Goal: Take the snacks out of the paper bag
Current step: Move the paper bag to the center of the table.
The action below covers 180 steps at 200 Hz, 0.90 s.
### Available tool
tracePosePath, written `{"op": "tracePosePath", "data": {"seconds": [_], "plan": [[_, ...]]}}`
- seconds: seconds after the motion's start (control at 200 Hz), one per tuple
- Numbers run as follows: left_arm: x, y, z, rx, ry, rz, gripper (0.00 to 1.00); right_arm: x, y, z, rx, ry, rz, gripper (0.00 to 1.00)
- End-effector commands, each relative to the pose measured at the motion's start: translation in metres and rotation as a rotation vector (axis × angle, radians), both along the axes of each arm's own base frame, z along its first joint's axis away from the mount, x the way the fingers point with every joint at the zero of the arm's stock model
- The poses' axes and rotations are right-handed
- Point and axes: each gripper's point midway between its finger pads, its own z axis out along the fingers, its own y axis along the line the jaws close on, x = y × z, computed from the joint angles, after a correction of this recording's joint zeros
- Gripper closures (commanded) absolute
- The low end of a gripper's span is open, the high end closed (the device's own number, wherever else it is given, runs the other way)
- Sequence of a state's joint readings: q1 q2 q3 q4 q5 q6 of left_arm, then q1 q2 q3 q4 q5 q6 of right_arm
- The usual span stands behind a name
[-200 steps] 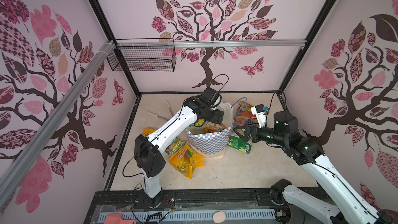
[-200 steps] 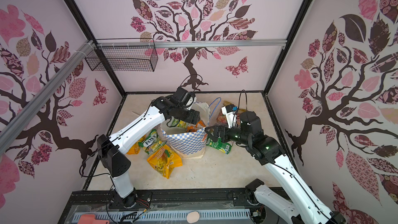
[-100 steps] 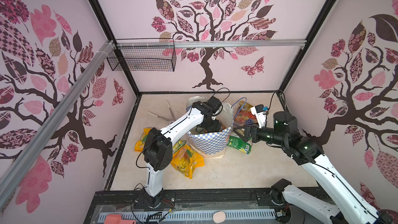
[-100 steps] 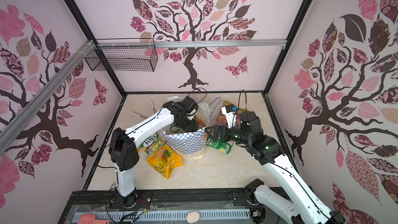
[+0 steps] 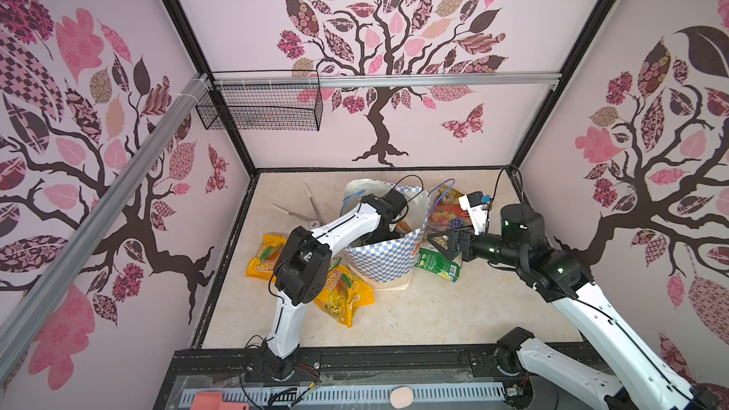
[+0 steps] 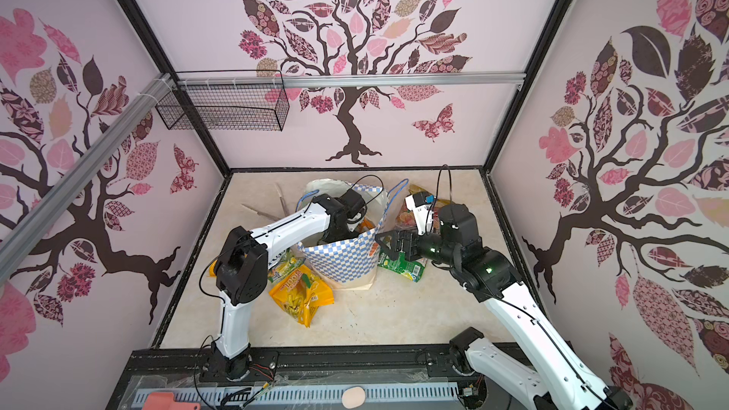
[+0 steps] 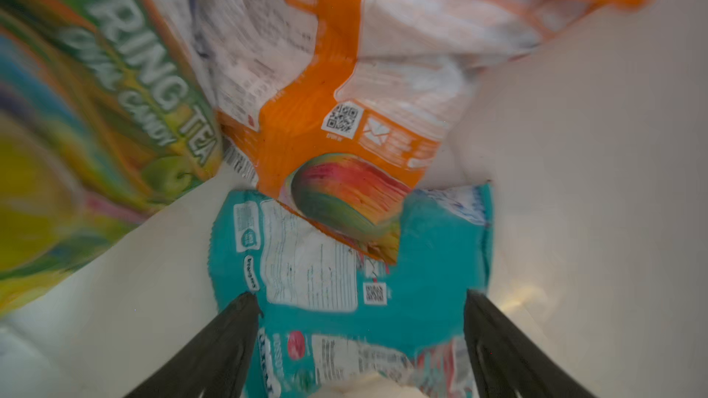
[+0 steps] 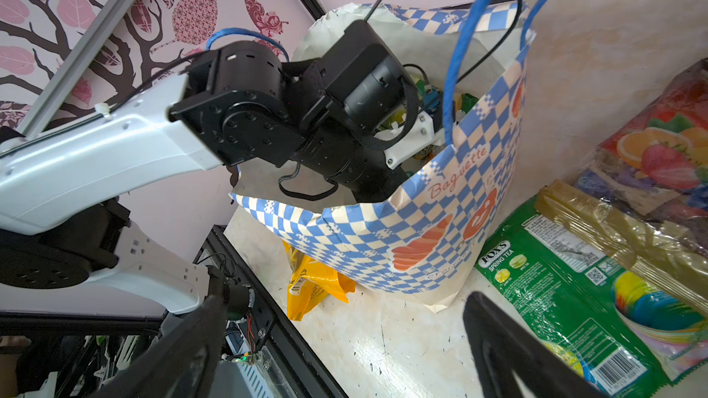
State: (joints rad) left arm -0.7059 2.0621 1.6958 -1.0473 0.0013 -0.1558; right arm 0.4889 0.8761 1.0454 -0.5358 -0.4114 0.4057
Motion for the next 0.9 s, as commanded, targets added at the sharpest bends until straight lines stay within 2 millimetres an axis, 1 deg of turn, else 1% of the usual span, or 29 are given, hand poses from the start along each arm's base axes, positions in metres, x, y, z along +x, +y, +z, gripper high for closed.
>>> {"op": "tracePosePath", "data": {"seconds": [0.0,0.19,0.315,0.44,0.48,0.555,0.61,0.68,0.735,0.82,0.895], "plan": [[-0.007,0.005,-0.026,0.029,0.036,-0.007,0.14,-0.001,-0.002,0.002,-0.003,-0.008,-0.007,0.00],[-0.018,0.016,-0.053,0.074,0.075,0.000,0.14,-0.001,-0.001,0.001,-0.004,-0.006,-0.005,0.00],[-0.027,0.020,-0.066,0.083,0.112,0.000,0.14,-0.001,-0.001,0.002,-0.003,-0.006,-0.005,0.00],[-0.031,0.023,-0.073,0.095,0.130,0.004,0.20,-0.001,0.000,0.002,0.002,-0.003,-0.004,0.00],[-0.032,0.024,-0.075,0.098,0.137,0.004,0.25,-0.001,0.000,0.003,0.005,-0.005,-0.004,0.00],[-0.033,0.024,-0.076,0.097,0.138,0.007,0.37,-0.001,-0.001,0.004,0.005,-0.005,-0.004,0.00],[-0.033,0.023,-0.073,0.085,0.128,0.007,0.46,-0.002,0.000,0.004,0.006,-0.005,-0.003,0.00],[-0.031,0.021,-0.066,0.068,0.109,0.007,0.57,-0.001,0.000,0.004,0.007,-0.004,-0.004,0.00],[-0.028,0.018,-0.058,0.046,0.092,0.006,0.64,-0.001,0.000,0.004,0.008,-0.002,-0.005,0.01],[-0.025,0.015,-0.046,0.023,0.065,0.004,0.78,-0.001,0.001,0.005,0.012,-0.002,-0.002,0.00],[-0.022,0.013,-0.037,0.005,0.040,0.001,0.86,-0.001,0.001,0.007,0.014,-0.005,-0.001,0.00]]}}
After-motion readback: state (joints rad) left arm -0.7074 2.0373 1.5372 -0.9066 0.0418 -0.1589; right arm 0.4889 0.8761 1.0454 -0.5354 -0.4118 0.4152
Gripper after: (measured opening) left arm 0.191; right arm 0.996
